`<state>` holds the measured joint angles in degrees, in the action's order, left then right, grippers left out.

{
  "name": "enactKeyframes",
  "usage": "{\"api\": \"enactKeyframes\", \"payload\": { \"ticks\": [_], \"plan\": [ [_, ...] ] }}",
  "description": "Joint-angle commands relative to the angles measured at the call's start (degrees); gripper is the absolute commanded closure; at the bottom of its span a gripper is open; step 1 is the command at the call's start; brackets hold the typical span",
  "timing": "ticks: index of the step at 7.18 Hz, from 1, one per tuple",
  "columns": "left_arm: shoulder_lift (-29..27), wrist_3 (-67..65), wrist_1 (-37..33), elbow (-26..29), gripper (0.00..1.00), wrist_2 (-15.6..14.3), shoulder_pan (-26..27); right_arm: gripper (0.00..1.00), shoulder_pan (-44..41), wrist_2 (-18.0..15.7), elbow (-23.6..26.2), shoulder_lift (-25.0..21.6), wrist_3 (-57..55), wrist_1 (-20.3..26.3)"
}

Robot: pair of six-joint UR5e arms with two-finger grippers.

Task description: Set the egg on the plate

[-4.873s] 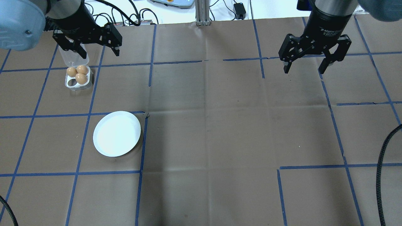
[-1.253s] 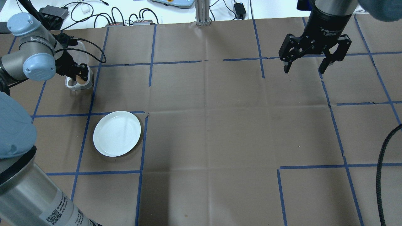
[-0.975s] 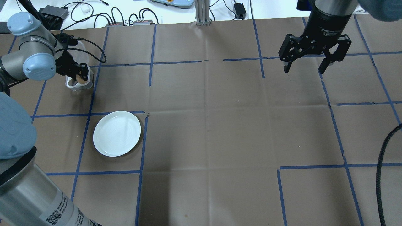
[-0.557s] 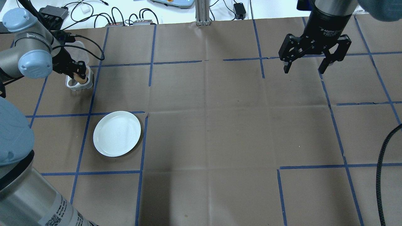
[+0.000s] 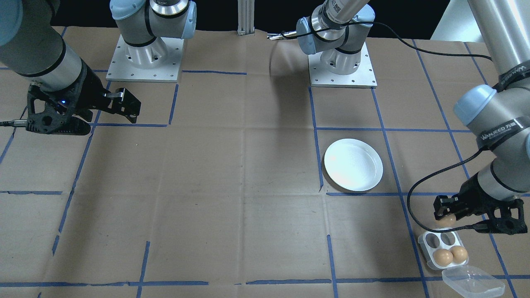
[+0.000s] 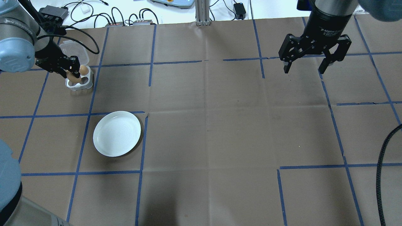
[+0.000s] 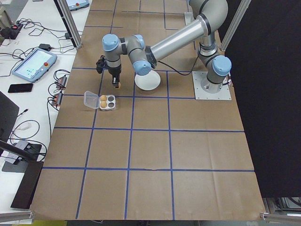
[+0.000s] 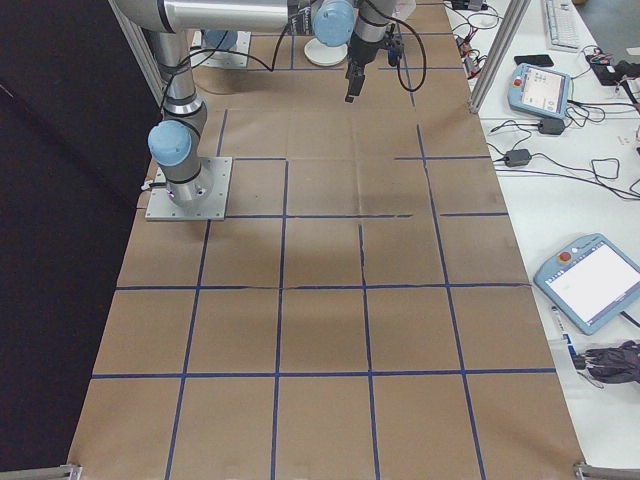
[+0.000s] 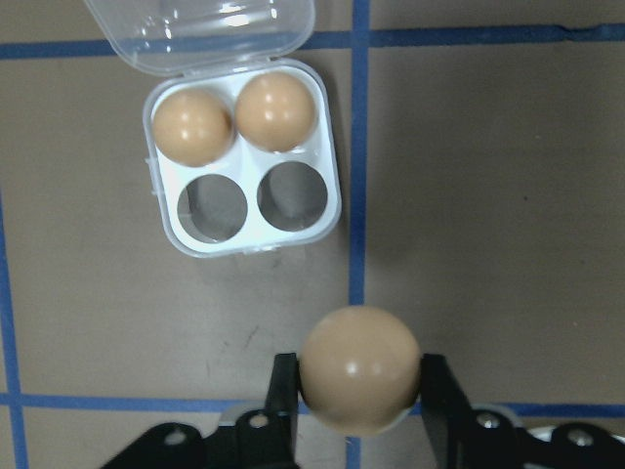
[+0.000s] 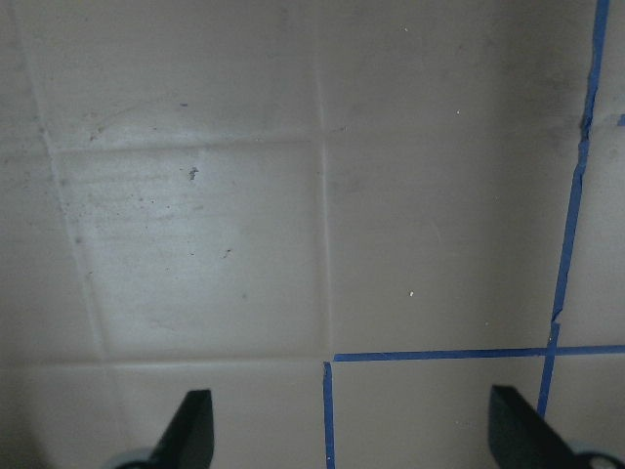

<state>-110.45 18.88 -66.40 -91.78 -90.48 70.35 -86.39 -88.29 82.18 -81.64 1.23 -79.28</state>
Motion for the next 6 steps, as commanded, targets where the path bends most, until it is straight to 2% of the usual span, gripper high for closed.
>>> {"api": "enactKeyframes", "payload": {
  "ticks": [1, 2, 4, 5, 6],
  "plan": [
    [6.10, -8.03, -0.06, -10.82, 0.77, -0.04, 5.92, 0.00, 0.00, -0.04, 0.00, -0.01, 0.00, 0.00],
    [8.12, -10.42, 0.21, -16.27, 0.77, 0.04, 7.16, 0.00, 0.00, 0.05, 0.00, -0.01, 0.00, 0.00],
    [9.28, -10.53, 3.62, -23.85, 0.77, -0.22, 7.17, 0.00, 0.00, -0.04, 0.00, -0.01, 0.00, 0.00],
    [7.89, -10.53, 7.12, -25.62, 0.77, -0.31, 7.17, 0.00, 0.00, 0.05, 0.00, -0.01, 0.00, 0.00],
    [8.05, -10.45, 7.86, -25.99, 0.68, -0.31, 7.17, 0.00, 0.00, -0.04, 0.00, -0.01, 0.00, 0.00]
  ]
}}
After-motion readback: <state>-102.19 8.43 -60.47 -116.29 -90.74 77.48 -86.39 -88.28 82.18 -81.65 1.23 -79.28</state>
